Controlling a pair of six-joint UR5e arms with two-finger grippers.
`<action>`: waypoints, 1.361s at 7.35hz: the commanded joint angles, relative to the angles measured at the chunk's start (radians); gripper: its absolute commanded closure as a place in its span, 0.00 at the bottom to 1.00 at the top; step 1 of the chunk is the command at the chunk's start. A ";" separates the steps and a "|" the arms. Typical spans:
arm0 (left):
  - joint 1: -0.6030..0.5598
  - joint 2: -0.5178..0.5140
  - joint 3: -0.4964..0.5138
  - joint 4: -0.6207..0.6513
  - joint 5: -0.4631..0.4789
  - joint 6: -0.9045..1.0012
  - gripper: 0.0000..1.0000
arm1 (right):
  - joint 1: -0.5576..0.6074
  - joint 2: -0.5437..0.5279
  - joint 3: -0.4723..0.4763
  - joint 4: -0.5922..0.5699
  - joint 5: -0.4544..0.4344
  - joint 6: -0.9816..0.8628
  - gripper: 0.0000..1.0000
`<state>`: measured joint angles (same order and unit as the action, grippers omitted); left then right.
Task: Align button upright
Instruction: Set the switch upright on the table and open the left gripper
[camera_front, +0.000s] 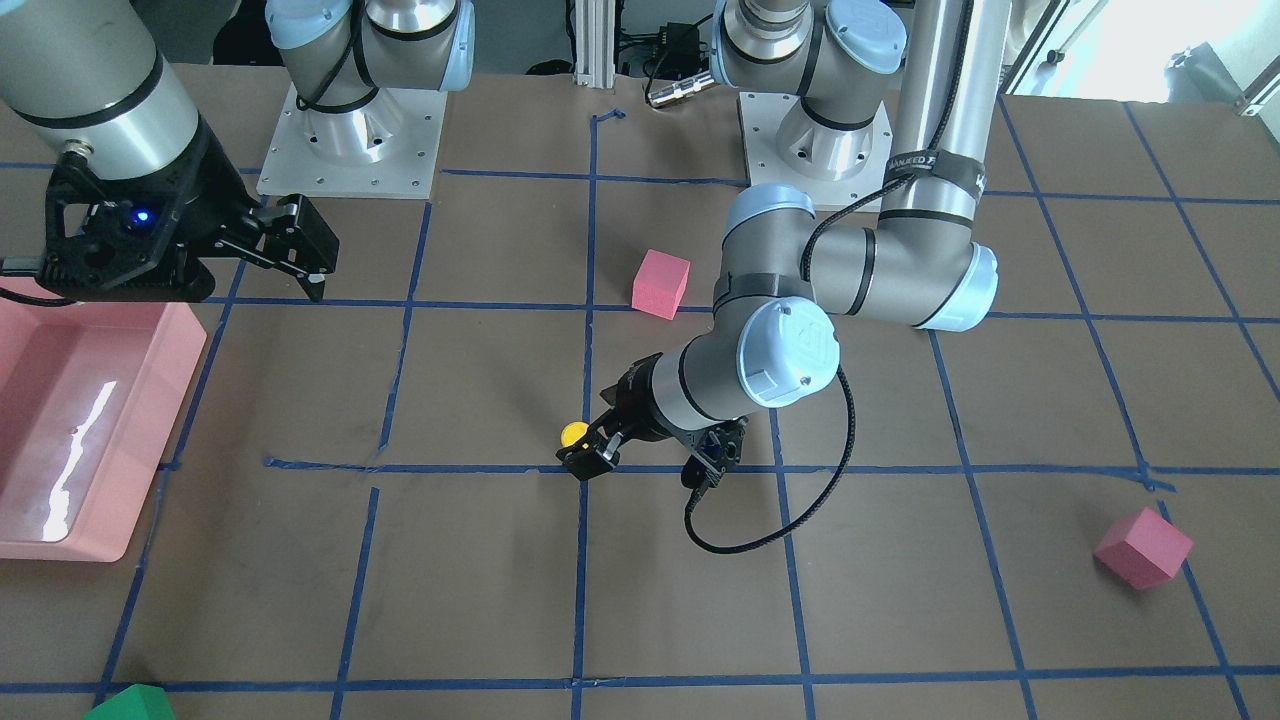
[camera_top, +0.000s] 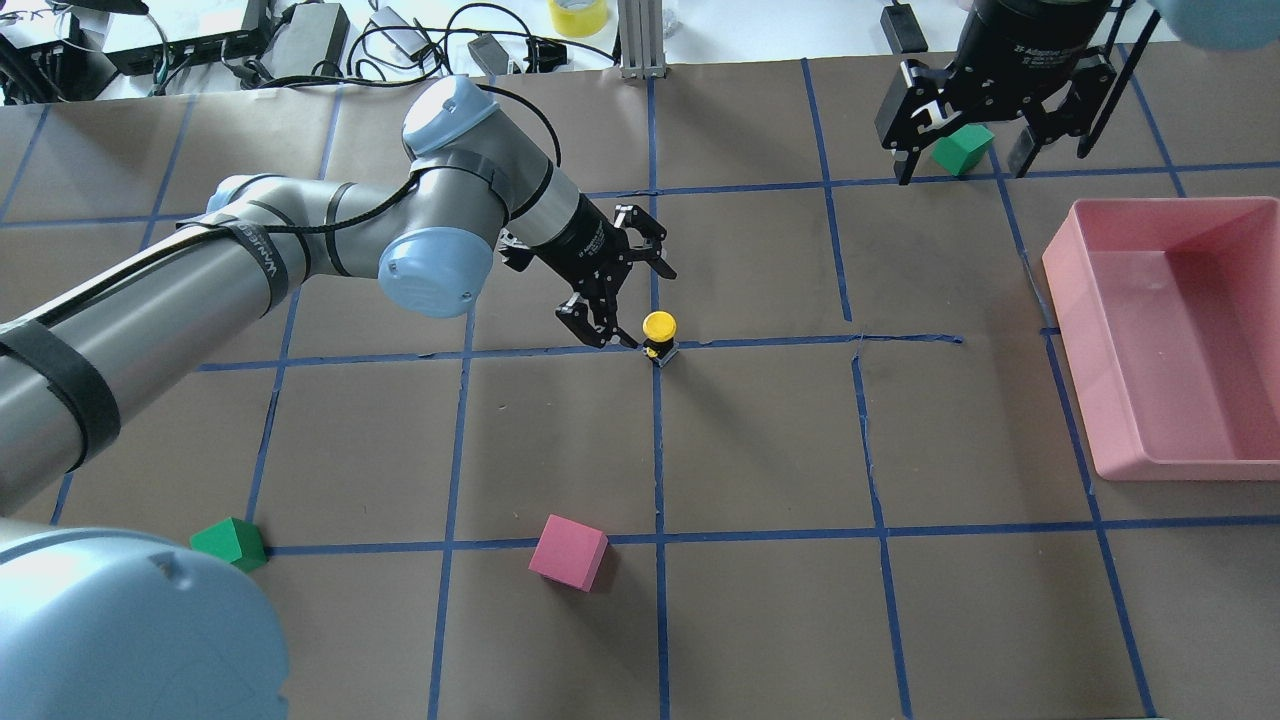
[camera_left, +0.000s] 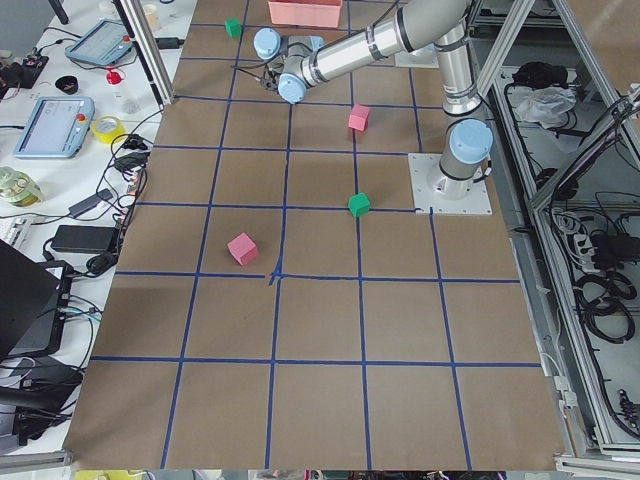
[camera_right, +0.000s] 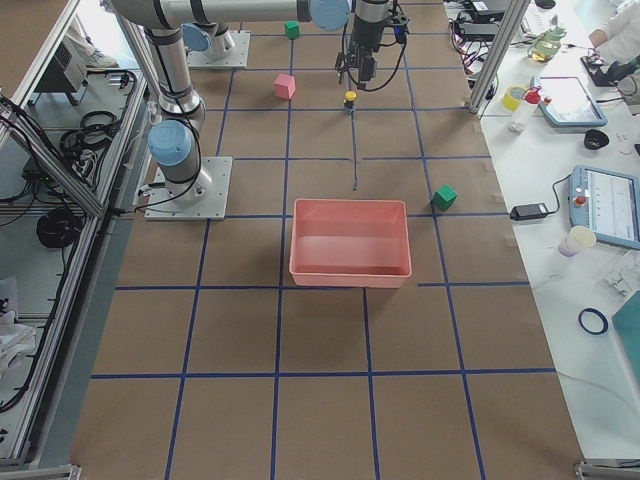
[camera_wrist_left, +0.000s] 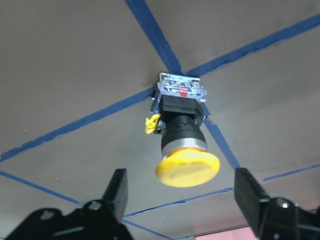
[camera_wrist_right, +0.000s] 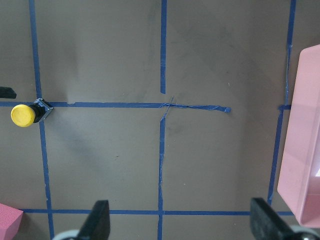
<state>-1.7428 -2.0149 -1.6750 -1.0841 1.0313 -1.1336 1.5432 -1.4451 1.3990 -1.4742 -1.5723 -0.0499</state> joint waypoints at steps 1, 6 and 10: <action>-0.009 0.129 0.000 -0.019 0.074 0.101 0.00 | 0.000 0.000 0.000 0.000 0.000 -0.001 0.00; -0.007 0.448 0.040 -0.356 0.431 0.847 0.00 | 0.000 0.002 0.000 0.000 0.000 -0.001 0.00; 0.055 0.505 0.096 -0.402 0.556 1.057 0.00 | 0.000 -0.001 0.008 -0.003 0.003 0.002 0.00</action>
<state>-1.7055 -1.5189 -1.6125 -1.4736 1.5702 -0.1051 1.5432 -1.4454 1.4045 -1.4749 -1.5699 -0.0482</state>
